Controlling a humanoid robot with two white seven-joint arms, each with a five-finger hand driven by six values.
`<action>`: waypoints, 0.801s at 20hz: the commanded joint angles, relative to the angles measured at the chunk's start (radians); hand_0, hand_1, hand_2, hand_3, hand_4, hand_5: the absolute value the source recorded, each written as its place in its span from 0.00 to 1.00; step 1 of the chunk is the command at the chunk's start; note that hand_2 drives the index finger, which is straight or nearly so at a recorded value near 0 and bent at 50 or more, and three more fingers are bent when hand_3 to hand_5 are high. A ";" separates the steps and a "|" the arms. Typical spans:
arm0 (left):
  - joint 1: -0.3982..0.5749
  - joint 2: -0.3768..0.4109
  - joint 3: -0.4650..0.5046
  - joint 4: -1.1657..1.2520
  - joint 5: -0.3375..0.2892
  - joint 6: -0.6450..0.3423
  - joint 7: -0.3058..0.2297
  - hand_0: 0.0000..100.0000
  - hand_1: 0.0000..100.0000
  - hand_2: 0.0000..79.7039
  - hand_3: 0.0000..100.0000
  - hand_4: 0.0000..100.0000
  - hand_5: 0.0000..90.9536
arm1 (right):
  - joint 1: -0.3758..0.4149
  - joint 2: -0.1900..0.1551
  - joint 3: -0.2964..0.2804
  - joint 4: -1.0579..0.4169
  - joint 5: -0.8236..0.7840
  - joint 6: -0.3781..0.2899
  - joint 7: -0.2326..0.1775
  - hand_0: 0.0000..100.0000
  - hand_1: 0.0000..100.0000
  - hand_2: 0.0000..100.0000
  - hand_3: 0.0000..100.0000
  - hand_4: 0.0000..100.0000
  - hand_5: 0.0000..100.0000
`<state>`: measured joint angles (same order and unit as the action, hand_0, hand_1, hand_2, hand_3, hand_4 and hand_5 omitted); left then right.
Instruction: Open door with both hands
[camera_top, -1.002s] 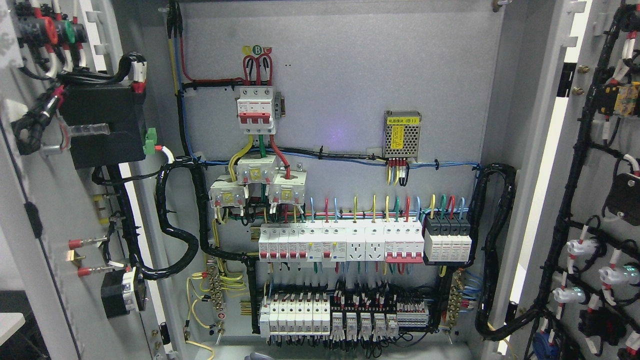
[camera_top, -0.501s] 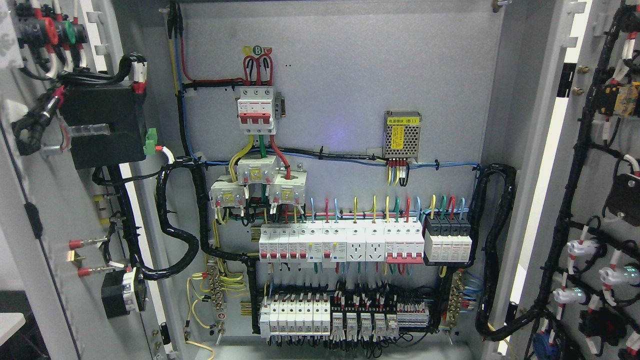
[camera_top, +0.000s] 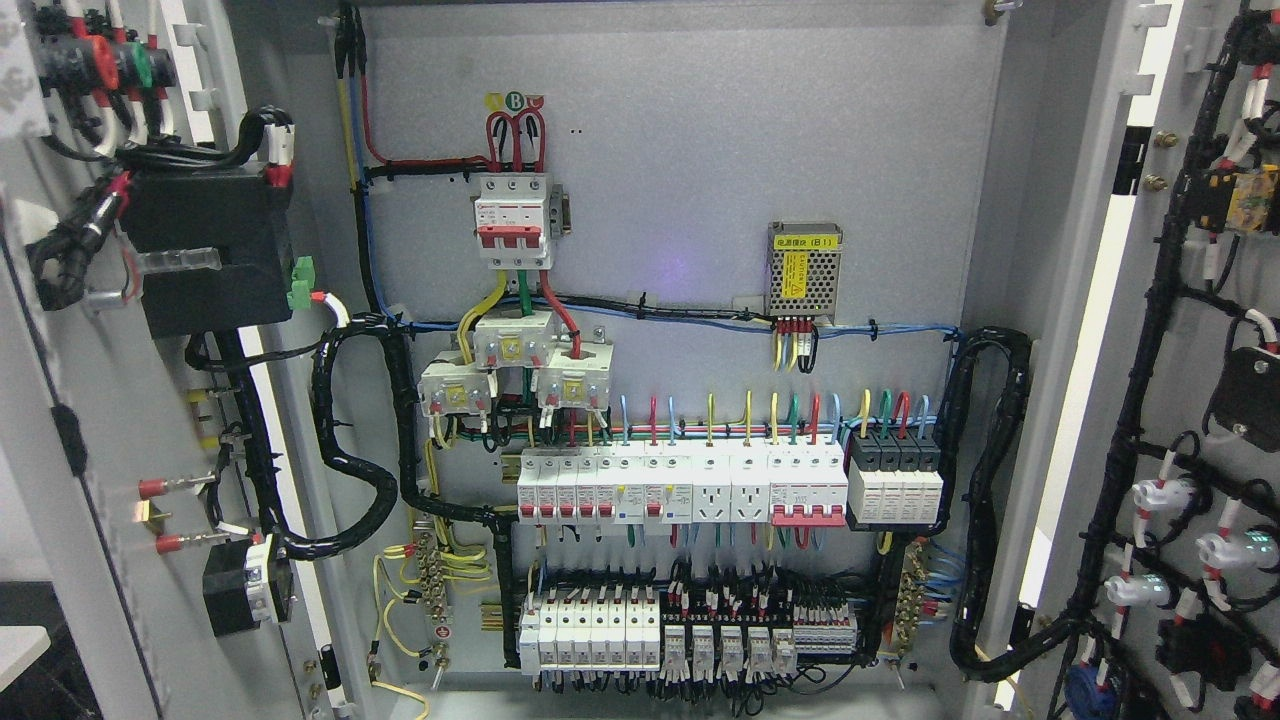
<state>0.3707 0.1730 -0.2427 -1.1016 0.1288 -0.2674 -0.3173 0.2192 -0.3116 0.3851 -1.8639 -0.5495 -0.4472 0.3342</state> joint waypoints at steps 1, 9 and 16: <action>-0.012 0.134 -0.102 -0.345 0.081 -0.064 -0.006 0.00 0.00 0.00 0.00 0.03 0.00 | 0.144 -0.159 -0.138 -0.069 -0.001 -0.103 0.002 0.11 0.00 0.00 0.00 0.00 0.00; -0.035 0.212 -0.132 -0.466 0.158 -0.136 -0.006 0.00 0.00 0.00 0.00 0.03 0.00 | 0.244 -0.202 -0.265 -0.078 -0.001 -0.289 0.002 0.11 0.00 0.00 0.00 0.00 0.00; -0.019 0.302 -0.172 -0.547 0.199 -0.275 -0.006 0.00 0.00 0.00 0.00 0.03 0.00 | 0.243 -0.215 -0.371 -0.155 -0.001 -0.318 0.002 0.11 0.00 0.00 0.00 0.00 0.00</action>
<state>0.3437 0.3567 -0.3537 -1.4667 0.3009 -0.4880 -0.3242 0.4419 -0.4646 0.1645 -1.9443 -0.5505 -0.7543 0.3366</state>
